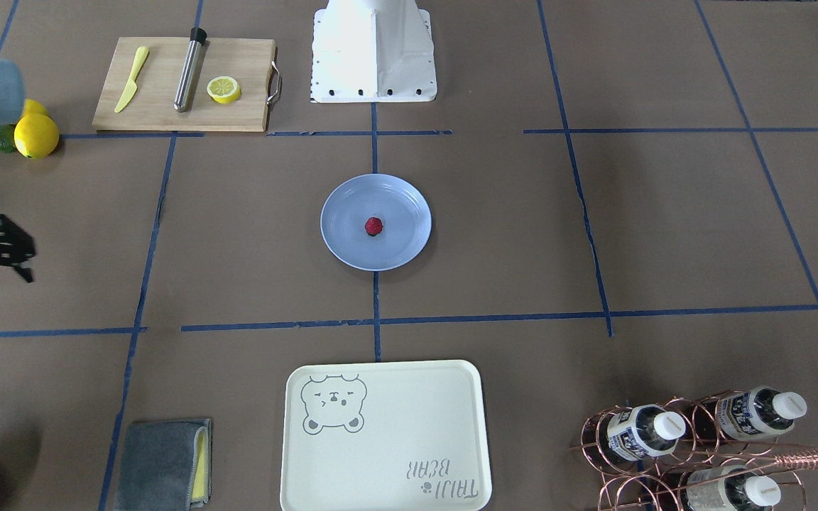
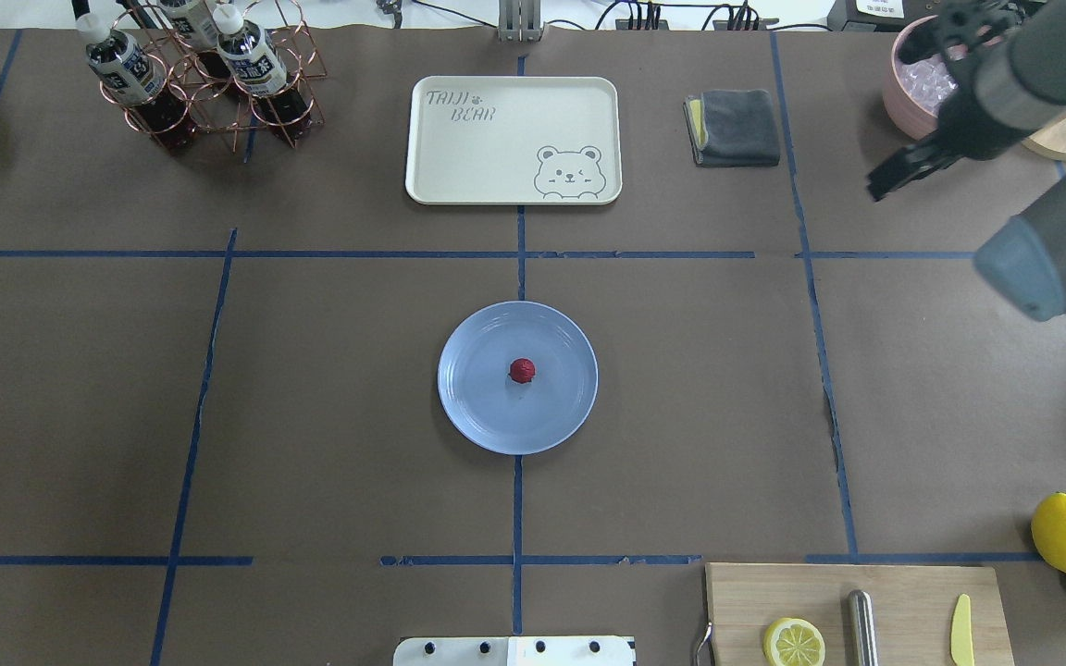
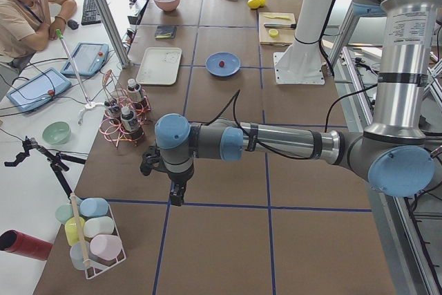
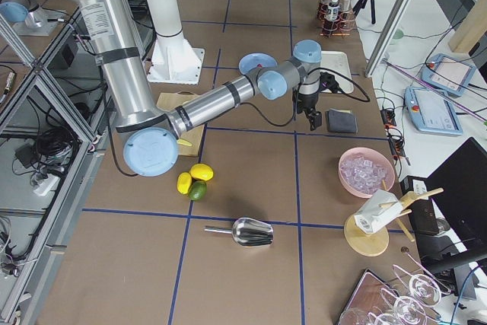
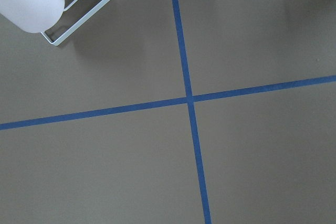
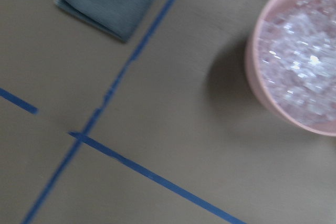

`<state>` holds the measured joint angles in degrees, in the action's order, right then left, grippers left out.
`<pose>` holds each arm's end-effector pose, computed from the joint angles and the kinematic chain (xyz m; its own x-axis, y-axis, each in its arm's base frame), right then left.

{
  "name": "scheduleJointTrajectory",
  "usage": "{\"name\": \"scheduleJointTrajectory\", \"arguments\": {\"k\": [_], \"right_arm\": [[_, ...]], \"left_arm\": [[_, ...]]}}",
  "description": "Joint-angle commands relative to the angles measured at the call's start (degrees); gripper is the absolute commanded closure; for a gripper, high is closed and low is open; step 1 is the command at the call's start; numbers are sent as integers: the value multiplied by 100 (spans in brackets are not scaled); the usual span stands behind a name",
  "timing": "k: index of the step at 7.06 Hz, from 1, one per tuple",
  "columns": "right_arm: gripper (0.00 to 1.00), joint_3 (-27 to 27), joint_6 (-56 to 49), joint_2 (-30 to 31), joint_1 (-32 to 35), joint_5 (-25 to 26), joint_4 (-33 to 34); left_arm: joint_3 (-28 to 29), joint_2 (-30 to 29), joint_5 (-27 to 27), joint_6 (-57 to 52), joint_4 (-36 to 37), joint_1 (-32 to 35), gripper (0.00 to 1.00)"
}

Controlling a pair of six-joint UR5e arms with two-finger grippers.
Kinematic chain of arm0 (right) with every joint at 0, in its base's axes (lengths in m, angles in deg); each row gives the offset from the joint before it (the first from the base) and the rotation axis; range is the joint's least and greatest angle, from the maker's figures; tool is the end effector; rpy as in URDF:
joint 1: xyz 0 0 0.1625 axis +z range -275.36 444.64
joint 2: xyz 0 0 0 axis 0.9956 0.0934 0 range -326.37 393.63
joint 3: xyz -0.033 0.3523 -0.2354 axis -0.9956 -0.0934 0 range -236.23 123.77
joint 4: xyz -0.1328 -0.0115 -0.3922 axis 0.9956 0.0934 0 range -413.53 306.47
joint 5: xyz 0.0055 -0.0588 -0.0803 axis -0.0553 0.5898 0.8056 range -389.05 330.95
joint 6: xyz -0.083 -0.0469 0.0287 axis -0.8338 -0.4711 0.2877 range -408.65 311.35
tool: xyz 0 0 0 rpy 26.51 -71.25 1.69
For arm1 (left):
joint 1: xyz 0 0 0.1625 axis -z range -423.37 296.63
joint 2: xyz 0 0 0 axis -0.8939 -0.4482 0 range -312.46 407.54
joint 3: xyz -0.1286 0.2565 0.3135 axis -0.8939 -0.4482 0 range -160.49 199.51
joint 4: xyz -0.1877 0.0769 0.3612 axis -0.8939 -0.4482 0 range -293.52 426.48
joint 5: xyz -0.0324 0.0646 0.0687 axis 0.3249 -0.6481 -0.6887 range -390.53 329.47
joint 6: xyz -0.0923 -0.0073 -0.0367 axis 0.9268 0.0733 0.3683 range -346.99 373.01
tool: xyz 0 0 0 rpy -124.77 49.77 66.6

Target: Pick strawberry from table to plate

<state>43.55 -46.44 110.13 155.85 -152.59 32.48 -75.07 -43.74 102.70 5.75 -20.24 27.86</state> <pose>-0.1147 -0.5801 0.4489 0.7180 -0.4753 0.5085 0.2588 0.8605 0.4389 -0.0759 -0.5009 0.6152 0.7260 0.1412 -0.6731 -0.0709 0.9889 0.1310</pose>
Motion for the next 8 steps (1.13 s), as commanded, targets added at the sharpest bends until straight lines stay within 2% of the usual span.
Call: {"name": "scheduleJointTrajectory", "arguments": {"k": [1, 2, 3, 6, 8], "right_arm": [[0, -238, -1092, 775, 1112, -108, 292], [0, -248, -1152, 1327, 1324, -83, 250], [0, -361, -1153, 1472, 1561, -91, 249], [0, -380, -1109, 1771, 1730, -730, 249], [0, -371, -1100, 1781, 1739, -838, 258]], "left_arm": [[-34, 32, 1, -13, 14, -1, 0], [-42, 32, 10, -13, 14, 8, 0], [-60, 40, 10, -13, 14, 8, 0], [-183, 32, 62, -13, 23, 0, 0], [-174, 40, 309, -4, 32, -1, 0]]}}
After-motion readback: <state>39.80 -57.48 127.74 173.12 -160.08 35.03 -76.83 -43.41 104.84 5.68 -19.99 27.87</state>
